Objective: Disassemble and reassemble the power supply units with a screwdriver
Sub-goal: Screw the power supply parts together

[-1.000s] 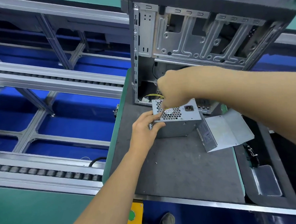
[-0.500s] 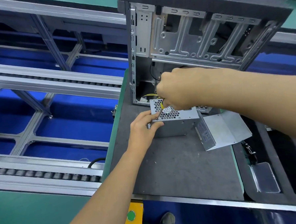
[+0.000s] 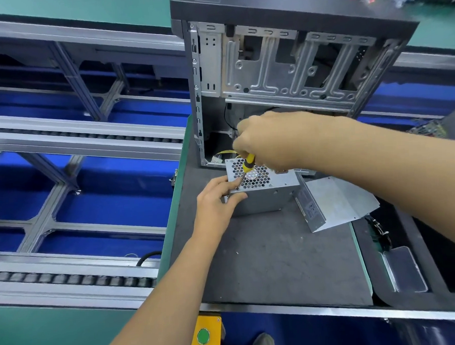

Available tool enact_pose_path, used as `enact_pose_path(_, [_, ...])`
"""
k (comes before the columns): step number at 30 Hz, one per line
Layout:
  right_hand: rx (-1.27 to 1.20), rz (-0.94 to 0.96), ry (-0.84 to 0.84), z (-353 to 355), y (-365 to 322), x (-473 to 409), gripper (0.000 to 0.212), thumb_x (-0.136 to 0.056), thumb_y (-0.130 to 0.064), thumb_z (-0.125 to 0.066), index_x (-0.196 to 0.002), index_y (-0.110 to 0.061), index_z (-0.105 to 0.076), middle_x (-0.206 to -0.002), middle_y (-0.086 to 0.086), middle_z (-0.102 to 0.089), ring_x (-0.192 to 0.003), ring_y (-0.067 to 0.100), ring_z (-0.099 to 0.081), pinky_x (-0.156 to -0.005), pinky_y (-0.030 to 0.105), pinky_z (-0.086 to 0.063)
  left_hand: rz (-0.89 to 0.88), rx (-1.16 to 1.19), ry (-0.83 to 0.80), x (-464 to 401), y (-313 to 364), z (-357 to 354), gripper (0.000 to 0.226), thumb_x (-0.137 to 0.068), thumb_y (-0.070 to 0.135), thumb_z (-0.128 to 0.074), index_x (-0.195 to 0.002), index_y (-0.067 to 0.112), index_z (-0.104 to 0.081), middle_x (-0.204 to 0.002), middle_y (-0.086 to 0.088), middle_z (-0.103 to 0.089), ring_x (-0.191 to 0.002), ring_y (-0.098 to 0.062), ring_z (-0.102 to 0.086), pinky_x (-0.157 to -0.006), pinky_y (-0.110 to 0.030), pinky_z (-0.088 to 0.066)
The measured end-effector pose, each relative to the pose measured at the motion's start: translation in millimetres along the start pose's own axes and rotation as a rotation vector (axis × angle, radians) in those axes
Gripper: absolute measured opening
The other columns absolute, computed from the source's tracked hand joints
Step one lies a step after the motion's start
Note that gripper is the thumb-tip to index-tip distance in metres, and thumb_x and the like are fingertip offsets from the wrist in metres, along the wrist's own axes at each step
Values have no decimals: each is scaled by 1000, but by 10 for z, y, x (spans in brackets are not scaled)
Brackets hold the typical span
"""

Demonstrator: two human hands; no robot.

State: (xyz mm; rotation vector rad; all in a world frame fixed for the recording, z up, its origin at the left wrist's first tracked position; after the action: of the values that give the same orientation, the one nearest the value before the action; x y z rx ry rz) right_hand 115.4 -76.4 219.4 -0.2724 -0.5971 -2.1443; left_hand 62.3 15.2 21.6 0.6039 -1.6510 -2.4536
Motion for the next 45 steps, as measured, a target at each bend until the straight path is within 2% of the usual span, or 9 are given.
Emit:
enact_pose_path(5, [53,56,98,57,-110,-6,47,-97,-22,-54,-62,-17,-23,-67,2,-24,-52,17,-28,-60,34,-35,6,-4,-9,-28,-2,9,32,-76,7,-85,-107,6,-77,-108,4,-65,-89,-19,-67,-86,-25,-54])
enact_pose_path(13, [-279,-335,52,-69,-82,-121,25,-100,-23,-48,-80,-12,-41,-76,3,-36,-60,22,-38,-57,33,-34,-48,-64,-79,-12,-39,17,22,-77,11,-86,-97,10,-77,-136,4,-50,-96,-11,-64,-92,-33,-55])
enact_pose_path(17, [-301,-188,-43,-91,-55,-5,21,-94,-32,-61,-104,-15,-54,-99,7,-53,-79,28,-58,-56,30,-39,-31,-76,-125,-95,-34,54,21,-77,15,-86,-95,15,-75,-144,4,-49,-113,-14,-61,-97,-39,-52])
enact_pose_path(21, [-68,-92,82,-9,-24,53,7,-94,-10,-57,-100,-12,-54,-87,4,-40,-65,21,-40,-46,27,-23,-82,-123,-153,-125,-39,66,19,-76,16,-87,-89,12,-74,-147,2,-48,-113,18,-47,-99,-17,-45])
enact_pose_path(25, [-28,-86,109,2,-9,33,35,-91,-10,-57,-68,-16,-31,-72,1,-25,-55,17,-28,-44,27,-20,-104,-114,-163,-167,-54,71,20,-73,13,-88,-85,11,-72,-148,-3,-46,-120,3,-49,-101,-4,-35])
enact_pose_path(29, [-115,-148,56,-124,65,-2,23,-94,-23,-59,-81,-17,-42,-74,-1,-28,-58,19,-32,-51,27,-31,-96,-90,-210,-212,-34,75,22,-74,11,-88,-87,18,-72,-149,-2,-47,-133,-12,-49,-108,-13,-36])
enact_pose_path(34, [-367,-225,0,-394,262,200,26,-99,-43,-51,-86,-21,-56,-78,4,-39,-71,25,-45,-66,32,-37,-74,-175,-242,-244,44,139,27,-73,20,-89,-96,17,-74,-152,4,-44,-137,-10,-43,-110,-19,-33])
enact_pose_path(41, [-1267,-474,138,-1602,535,966,14,-97,-32,-57,-90,-24,-65,-78,-4,-70,-59,7,-59,-58,21,-45,-289,-691,-514,-494,324,-40,97,-71,42,-81,-153,23,-31,-160,5,-29,-153,-16,-9,-123,-49,-10])
enact_pose_path(45, [-1524,-564,60,-2459,210,1267,14,-97,-28,-59,-87,-29,-68,-77,-6,-70,-67,8,-59,-65,23,-40,-437,-913,-614,-545,429,-378,105,-71,59,-72,-154,15,-26,-155,-1,-36,-143,-25,-29,-117,-44,-20])
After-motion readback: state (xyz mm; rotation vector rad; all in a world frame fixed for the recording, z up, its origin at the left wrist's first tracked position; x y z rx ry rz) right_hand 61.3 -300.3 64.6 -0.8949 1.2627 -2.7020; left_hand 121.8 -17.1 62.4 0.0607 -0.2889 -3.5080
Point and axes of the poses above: each hand's wrist, its own x-axis away from the middle knuckle, its own z-axis out of the back of the hand, y = z × x, the point moved 3 cm from there along -x, towards the middle knuckle
